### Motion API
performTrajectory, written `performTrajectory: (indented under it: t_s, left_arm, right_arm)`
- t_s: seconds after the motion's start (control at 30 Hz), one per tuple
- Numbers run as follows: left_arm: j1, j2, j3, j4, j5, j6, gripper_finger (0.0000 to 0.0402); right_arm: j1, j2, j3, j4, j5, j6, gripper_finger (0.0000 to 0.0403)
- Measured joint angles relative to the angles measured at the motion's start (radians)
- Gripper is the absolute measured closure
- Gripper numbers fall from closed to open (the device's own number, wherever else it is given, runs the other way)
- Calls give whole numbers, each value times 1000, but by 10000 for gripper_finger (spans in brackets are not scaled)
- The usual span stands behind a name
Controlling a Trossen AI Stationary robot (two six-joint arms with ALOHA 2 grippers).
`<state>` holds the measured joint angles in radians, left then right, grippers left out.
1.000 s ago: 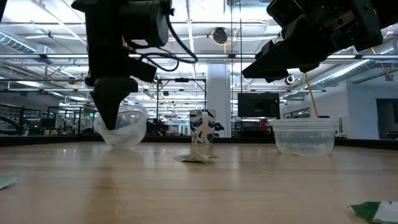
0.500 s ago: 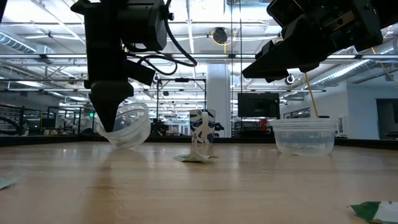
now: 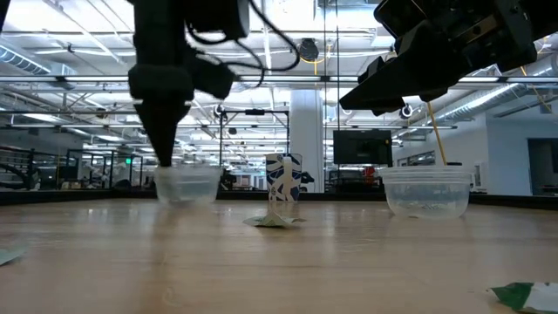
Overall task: Pick and place Stevia / Truvia into bins
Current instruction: Put the light green stevia packet into the right transparent container
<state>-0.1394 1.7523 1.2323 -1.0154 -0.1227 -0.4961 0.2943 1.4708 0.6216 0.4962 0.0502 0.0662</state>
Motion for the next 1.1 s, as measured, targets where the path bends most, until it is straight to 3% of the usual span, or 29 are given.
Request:
performTrajectory:
  t_s: [0.13,0.23,0.6,0.77,0.9,1.1]
  left_arm:
    - [1,0,61,-50,-11,44,323]
    - [1,-1,94,-66,-76,37,323]
    - [-26,-1,225,-147,-91,-153,323]
    - [-58,-1,349,-270,-222,-188,327]
    - [-79,-1,433,-298,-311,-186,339]
    - [-87,-1,495,-297,-350,-149,359]
  right_arm:
    - [0,0,0,0,0,0,277]
    - [0,0,0,0,0,0,277]
    - [2,0,0,-1,-18,0,277]
    - [22,13,0,67,-95,13,277]
    - [63,76,42,119,-132,-21,277]
    - [94,256,184,95,-118,-45,277]
